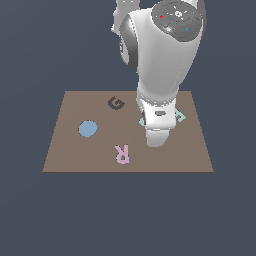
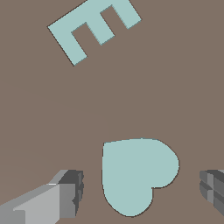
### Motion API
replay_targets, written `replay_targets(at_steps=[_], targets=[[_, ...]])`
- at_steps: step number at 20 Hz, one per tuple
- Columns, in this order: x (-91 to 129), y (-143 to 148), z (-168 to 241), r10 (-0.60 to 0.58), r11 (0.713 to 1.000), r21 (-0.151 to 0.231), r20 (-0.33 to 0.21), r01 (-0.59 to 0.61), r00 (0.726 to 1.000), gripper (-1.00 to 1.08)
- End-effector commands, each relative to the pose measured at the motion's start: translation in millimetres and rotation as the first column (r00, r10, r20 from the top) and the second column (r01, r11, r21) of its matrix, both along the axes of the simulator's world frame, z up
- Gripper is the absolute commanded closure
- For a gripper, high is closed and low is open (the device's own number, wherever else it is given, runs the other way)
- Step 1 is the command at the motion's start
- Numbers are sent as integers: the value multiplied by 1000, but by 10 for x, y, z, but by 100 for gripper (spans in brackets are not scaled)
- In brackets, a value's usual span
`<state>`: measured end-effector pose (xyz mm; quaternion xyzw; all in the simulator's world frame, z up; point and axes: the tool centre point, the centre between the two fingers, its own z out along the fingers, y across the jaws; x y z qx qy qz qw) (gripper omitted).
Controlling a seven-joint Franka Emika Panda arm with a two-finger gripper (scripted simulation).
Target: Insert a designated object into the corresponding slot on a board.
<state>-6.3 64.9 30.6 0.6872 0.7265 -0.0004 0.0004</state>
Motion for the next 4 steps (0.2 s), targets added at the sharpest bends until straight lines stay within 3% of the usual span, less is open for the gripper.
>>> replay_targets(at_steps=[1, 4], targets=[[1, 0, 0, 0, 1000, 0, 0, 0, 1000, -92], [1, 0, 0, 0, 1000, 0, 0, 0, 1000, -92]])
